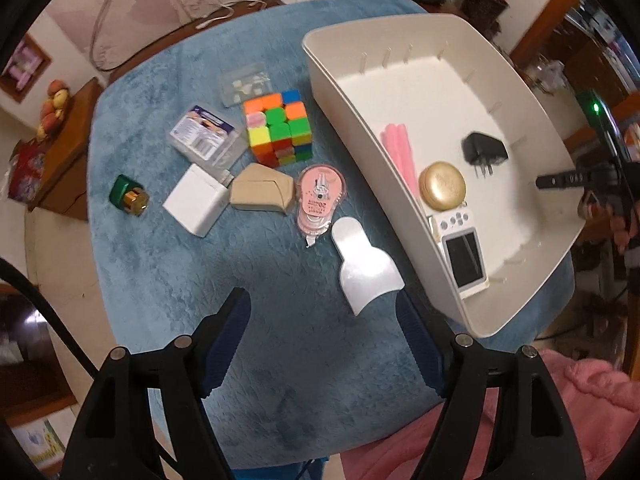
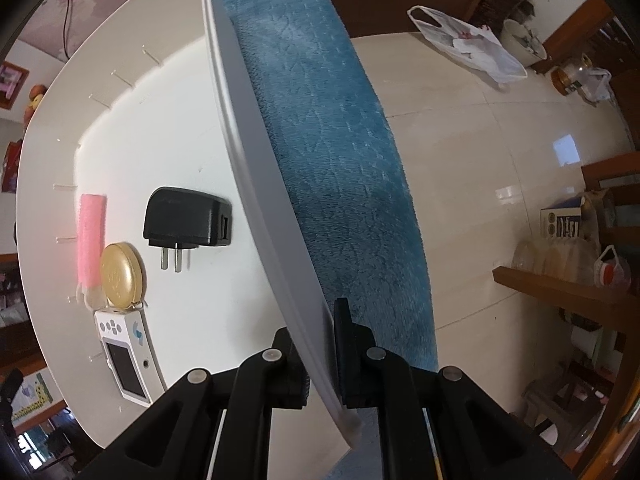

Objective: Organize rigid objects
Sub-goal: 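Move the left tool to the white flat cutout and grasp it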

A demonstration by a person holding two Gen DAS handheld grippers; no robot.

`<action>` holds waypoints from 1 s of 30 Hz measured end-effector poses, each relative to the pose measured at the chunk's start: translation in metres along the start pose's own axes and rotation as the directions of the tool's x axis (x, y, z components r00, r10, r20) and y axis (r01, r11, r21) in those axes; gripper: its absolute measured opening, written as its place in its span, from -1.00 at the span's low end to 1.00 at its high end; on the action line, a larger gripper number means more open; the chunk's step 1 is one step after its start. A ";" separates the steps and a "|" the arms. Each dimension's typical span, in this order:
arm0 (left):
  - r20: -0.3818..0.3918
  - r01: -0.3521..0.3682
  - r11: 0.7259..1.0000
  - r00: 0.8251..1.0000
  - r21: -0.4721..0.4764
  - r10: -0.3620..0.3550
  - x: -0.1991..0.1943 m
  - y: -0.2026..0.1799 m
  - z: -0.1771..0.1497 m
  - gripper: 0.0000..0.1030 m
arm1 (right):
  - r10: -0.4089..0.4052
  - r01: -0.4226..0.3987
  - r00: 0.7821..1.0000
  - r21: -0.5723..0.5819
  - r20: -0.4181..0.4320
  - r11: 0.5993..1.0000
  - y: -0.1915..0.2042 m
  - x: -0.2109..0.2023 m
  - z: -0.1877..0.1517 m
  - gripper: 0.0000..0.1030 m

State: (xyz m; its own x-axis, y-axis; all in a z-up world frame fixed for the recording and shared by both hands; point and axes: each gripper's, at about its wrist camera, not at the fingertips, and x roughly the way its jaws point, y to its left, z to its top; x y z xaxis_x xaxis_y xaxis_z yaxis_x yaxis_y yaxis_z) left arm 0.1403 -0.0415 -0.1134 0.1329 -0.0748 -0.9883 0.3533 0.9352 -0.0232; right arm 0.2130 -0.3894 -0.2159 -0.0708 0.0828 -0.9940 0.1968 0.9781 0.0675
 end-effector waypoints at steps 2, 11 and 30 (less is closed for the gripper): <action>-0.005 0.021 0.999 1.000 0.035 -0.021 0.005 0.001 -0.001 0.51 | -0.006 0.006 1.000 0.007 0.001 1.000 0.001 0.000 0.000 -0.78; 0.017 0.111 0.956 0.993 0.271 -0.120 0.029 -0.005 -0.009 0.51 | -0.049 0.048 0.999 0.039 0.007 0.998 0.005 0.000 -0.001 -0.73; 0.106 -0.012 0.646 0.989 0.763 -0.107 0.068 -0.049 -0.032 0.58 | -0.099 0.098 0.995 0.080 0.007 0.992 0.014 -0.002 -0.003 -0.67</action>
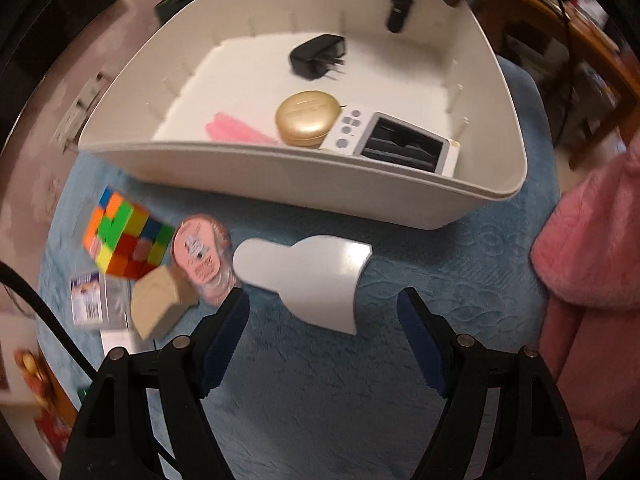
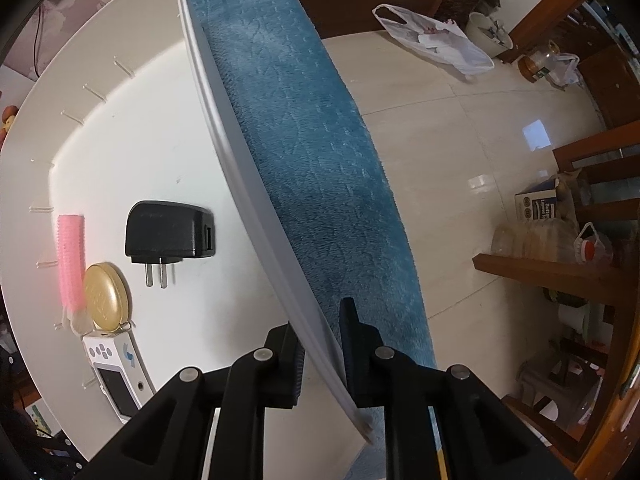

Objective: Organize rigid objects
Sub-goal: 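Move the left tool to the white flat cutout and grasp it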

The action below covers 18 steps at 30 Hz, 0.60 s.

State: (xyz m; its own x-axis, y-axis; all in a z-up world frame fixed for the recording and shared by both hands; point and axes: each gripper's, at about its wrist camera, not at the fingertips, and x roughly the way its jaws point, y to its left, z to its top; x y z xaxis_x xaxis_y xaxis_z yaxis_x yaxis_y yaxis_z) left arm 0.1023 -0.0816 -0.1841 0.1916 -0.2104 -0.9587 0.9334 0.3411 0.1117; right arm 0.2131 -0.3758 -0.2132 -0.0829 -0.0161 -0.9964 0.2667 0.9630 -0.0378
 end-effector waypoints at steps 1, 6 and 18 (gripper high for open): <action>-0.003 0.002 1.000 1.000 0.013 -0.002 0.002 -0.001 0.001 0.59 | -0.003 0.003 1.000 0.001 0.000 1.000 0.001 0.000 0.000 -0.67; -0.009 -0.012 0.997 1.000 0.071 0.013 0.013 -0.003 0.006 0.60 | -0.007 0.007 1.000 0.011 0.000 1.000 0.001 0.000 0.000 -0.66; -0.013 -0.026 0.996 1.000 0.091 0.027 0.035 0.010 0.019 0.63 | -0.018 0.018 1.000 0.027 0.000 0.999 0.000 0.000 0.000 -0.64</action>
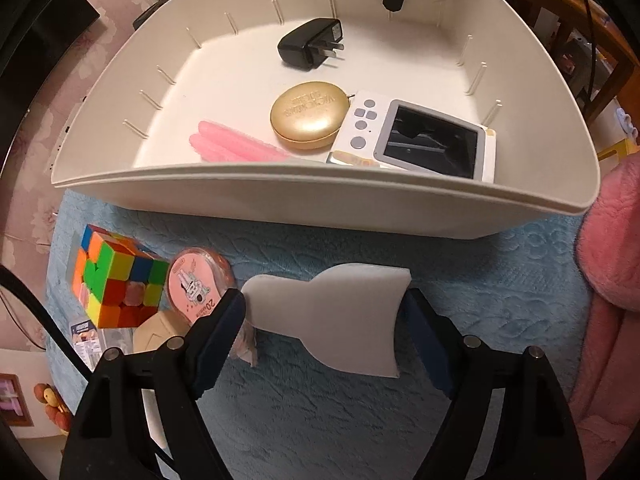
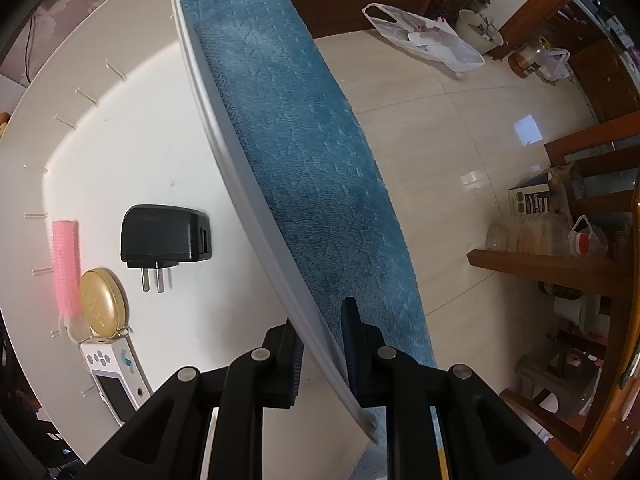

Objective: Organize rigid objects
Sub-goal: 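Move the left tool to the white flat cutout and grasp it, then carry the white cutout into the tray and release it beside the charger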

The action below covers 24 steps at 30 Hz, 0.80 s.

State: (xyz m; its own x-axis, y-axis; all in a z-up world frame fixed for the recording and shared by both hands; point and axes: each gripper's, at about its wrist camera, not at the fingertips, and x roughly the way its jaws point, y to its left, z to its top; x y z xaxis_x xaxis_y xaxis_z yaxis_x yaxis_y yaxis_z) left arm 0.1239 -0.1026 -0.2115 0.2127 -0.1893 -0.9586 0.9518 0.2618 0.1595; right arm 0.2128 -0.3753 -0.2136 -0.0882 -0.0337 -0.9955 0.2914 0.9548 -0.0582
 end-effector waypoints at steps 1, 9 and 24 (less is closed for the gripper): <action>0.001 0.002 1.000 1.000 0.002 -0.002 0.001 0.001 0.000 0.64 | -0.001 0.001 1.000 0.000 -0.001 1.000 0.000 0.000 0.000 -0.64; 0.002 0.018 0.999 1.000 0.032 -0.018 0.011 0.007 0.005 0.73 | -0.010 0.010 1.000 -0.004 -0.007 1.000 0.002 0.001 0.001 -0.63; -0.034 0.157 0.987 0.987 0.023 -0.156 0.031 0.016 0.017 0.85 | -0.009 0.009 1.000 -0.002 -0.006 1.000 0.002 0.001 0.001 -0.63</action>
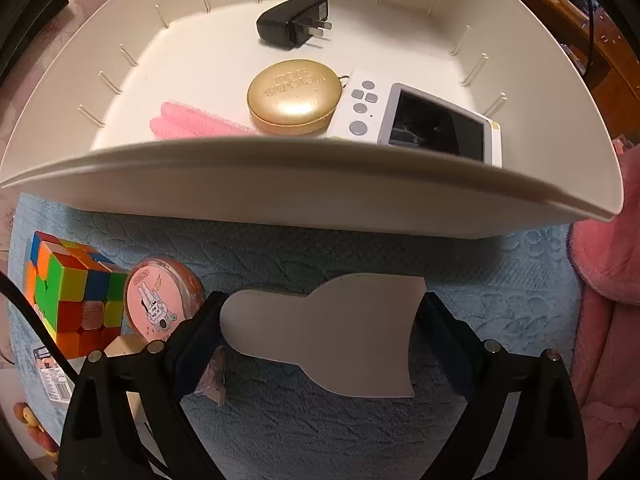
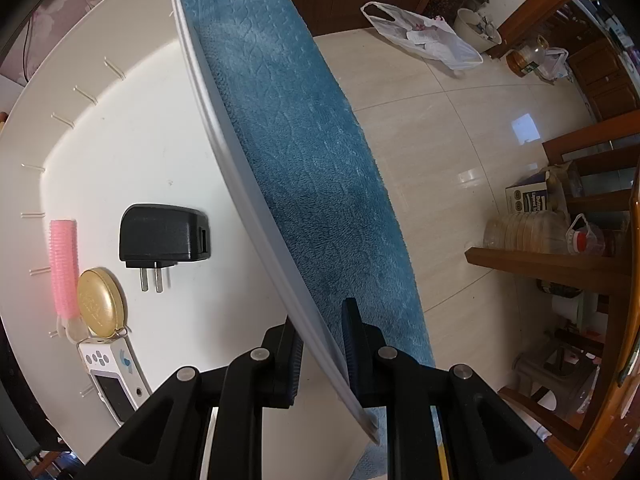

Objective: Organize rigid objects
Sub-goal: 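Carry the white cutout into the tray and release it beside the charger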

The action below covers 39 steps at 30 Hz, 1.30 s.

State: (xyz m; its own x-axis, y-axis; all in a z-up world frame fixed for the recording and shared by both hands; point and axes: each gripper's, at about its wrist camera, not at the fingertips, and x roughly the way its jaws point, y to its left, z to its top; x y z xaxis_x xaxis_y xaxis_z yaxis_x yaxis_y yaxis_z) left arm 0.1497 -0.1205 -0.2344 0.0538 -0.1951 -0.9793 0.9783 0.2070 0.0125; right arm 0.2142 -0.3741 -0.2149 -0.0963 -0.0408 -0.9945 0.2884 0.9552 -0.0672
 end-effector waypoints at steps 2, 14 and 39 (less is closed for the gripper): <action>0.005 -0.005 1.000 1.000 0.003 0.005 0.000 -0.002 0.000 0.84 | 0.000 0.000 1.000 0.000 0.000 1.000 0.000 0.000 0.000 -0.63; 0.011 -0.004 0.999 1.000 -0.051 0.004 -0.005 -0.003 -0.008 0.71 | 0.002 -0.002 1.000 -0.002 0.000 1.000 0.001 0.000 -0.001 -0.64; -0.076 -0.066 0.779 0.997 -0.623 0.023 -0.026 -0.066 -0.071 0.69 | 0.077 -0.075 0.997 -0.154 0.005 0.985 0.000 0.000 -0.001 -0.64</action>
State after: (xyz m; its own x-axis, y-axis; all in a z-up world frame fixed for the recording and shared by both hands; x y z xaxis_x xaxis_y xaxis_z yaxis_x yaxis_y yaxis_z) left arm 0.0694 -0.0610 -0.2236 0.0607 -0.1165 -0.9913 0.6339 0.7716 -0.0519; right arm 0.2130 -0.3738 -0.2144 -0.0691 0.0311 -0.9971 0.1451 0.9892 0.0208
